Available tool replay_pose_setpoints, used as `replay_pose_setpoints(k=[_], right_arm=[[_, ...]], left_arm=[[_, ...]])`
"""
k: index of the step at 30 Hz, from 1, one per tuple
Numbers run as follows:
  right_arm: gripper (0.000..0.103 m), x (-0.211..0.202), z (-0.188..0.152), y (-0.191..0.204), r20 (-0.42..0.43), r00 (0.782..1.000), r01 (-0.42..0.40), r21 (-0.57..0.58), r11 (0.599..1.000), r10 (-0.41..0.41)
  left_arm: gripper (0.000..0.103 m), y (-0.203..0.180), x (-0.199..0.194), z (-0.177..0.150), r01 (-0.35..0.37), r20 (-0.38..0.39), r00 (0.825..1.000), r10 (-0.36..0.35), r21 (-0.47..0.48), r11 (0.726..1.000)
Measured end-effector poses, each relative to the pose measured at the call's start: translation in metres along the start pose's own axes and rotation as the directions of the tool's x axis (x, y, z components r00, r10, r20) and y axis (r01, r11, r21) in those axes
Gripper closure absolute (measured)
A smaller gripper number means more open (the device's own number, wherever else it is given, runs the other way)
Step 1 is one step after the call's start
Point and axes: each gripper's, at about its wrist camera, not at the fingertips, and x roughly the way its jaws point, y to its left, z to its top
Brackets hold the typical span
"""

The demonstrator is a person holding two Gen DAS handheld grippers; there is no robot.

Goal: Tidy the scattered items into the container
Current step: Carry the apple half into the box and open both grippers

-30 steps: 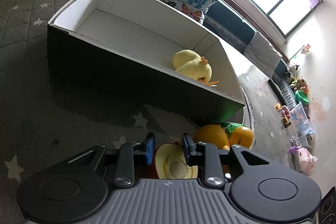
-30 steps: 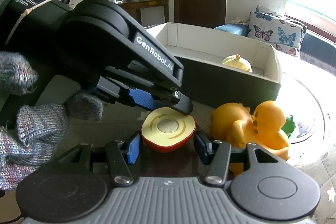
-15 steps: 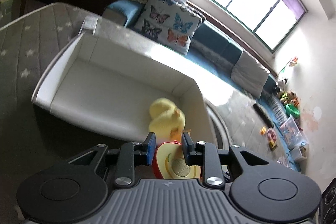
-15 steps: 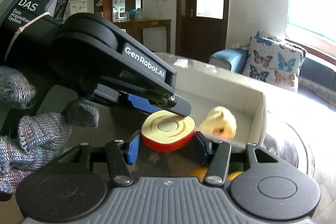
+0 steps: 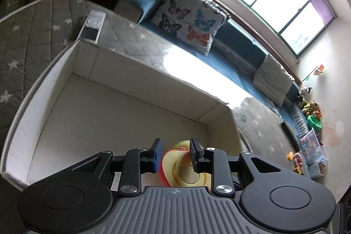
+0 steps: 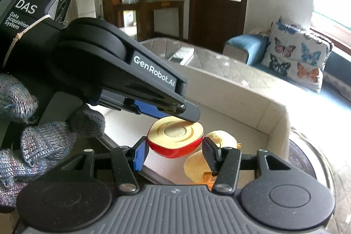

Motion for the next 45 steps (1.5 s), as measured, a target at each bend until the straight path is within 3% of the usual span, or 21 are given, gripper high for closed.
replay_pose_setpoints(k=[9,20,32,35,45], right_arm=[[0.049,0.020,0.001,0.002,-0.026,1.000,-0.014,-0.024,1.000,0.014],[0.049,0.011,-0.002,0.003,0.001,1.000,-0.003,0.003,1.000,0.003],[0.047,-0.034,-0.015,0.011,0.078,0.996,0.035,0.012,0.999,-0.036],[0.036,-0.047,-0.022,0.013,0.100,0.994,0.051,0.016,0.999,-0.053],[0.034,-0.087,-0.058,0.028,0.137,0.985,0.097,0.040,0.994,-0.101]], left_arm=[[0.074,0.018,0.017,-0.001,-0.005,-0.038,0.999,0.004,-0.037,0.999],[0.074,0.016,0.004,-0.004,-0.006,-0.010,1.000,0.006,-0.031,1.000],[0.074,-0.005,-0.033,-0.020,-0.009,0.050,0.999,0.007,0.037,0.999],[0.074,-0.011,-0.043,-0.028,-0.009,0.063,0.998,0.006,0.053,0.999],[0.074,-0.028,-0.068,-0.060,-0.011,0.089,0.996,0.001,0.110,0.994]])
